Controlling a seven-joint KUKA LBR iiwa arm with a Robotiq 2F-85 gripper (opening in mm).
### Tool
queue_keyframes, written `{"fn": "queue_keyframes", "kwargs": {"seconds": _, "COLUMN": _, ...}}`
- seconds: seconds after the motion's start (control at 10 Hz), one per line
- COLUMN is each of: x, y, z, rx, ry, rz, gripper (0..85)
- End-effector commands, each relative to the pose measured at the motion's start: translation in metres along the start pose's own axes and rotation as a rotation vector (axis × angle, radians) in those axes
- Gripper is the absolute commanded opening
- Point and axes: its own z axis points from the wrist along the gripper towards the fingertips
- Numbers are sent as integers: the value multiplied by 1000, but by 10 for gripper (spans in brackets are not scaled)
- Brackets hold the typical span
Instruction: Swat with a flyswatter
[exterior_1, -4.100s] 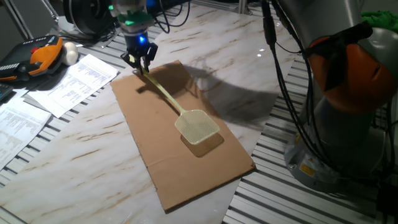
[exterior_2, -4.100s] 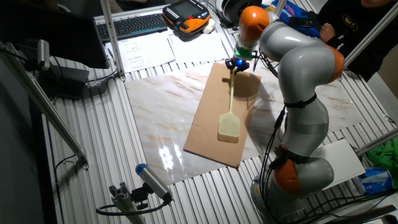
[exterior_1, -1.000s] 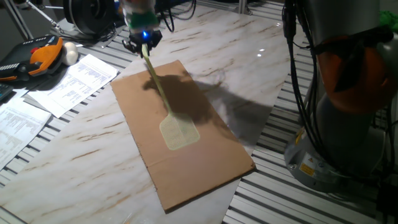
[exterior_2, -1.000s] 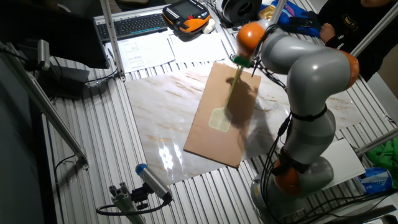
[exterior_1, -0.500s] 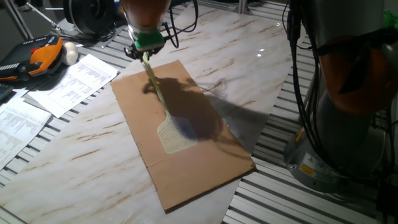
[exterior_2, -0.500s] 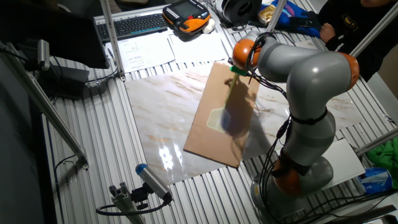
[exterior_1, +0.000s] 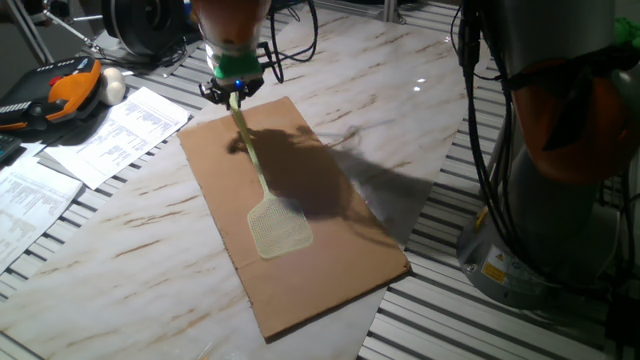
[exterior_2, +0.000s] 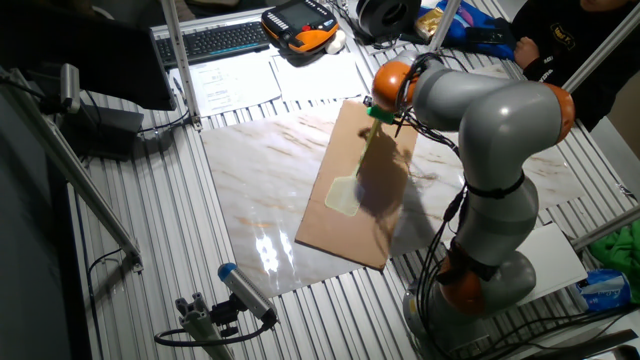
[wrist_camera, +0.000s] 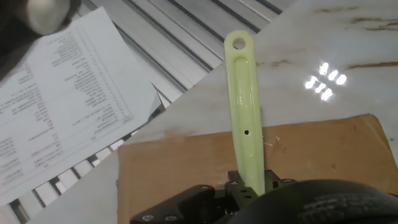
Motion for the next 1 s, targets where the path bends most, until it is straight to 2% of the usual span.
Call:
{"fn": "queue_keyframes", "kwargs": {"seconds": 0.0, "x": 2, "y": 0, "z": 1, "rx": 6, "ry": 31, "rz": -4, "gripper": 0}}
{"fn": "queue_keyframes", "kwargs": {"seconds": 0.1, "x": 0, "y": 0, "z": -5, "rx": 9, "ry": 102, "rz": -7, "gripper": 0}}
{"fn": "queue_keyframes", "kwargs": {"seconds": 0.4, "x": -4, "y": -3, "z": -25, "rx": 30, "ry": 226, "rz": -34, "gripper": 0}}
{"fn": "queue_keyframes", "kwargs": {"seconds": 0.5, "x": -7, "y": -4, "z": -31, "rx": 41, "ry": 240, "rz": -46, "gripper": 170}}
{"fn": "queue_keyframes", "kwargs": {"seconds": 0.6, "x": -9, "y": -6, "z": -36, "rx": 41, "ry": 249, "rz": -53, "gripper": 170}}
{"fn": "queue_keyframes", "kwargs": {"seconds": 0.8, "x": -14, "y": -8, "z": -45, "rx": 52, "ry": 246, "rz": -67, "gripper": 510}}
{"fn": "queue_keyframes", "kwargs": {"seconds": 0.9, "x": -16, "y": -9, "z": -48, "rx": 56, "ry": 249, "rz": -73, "gripper": 510}}
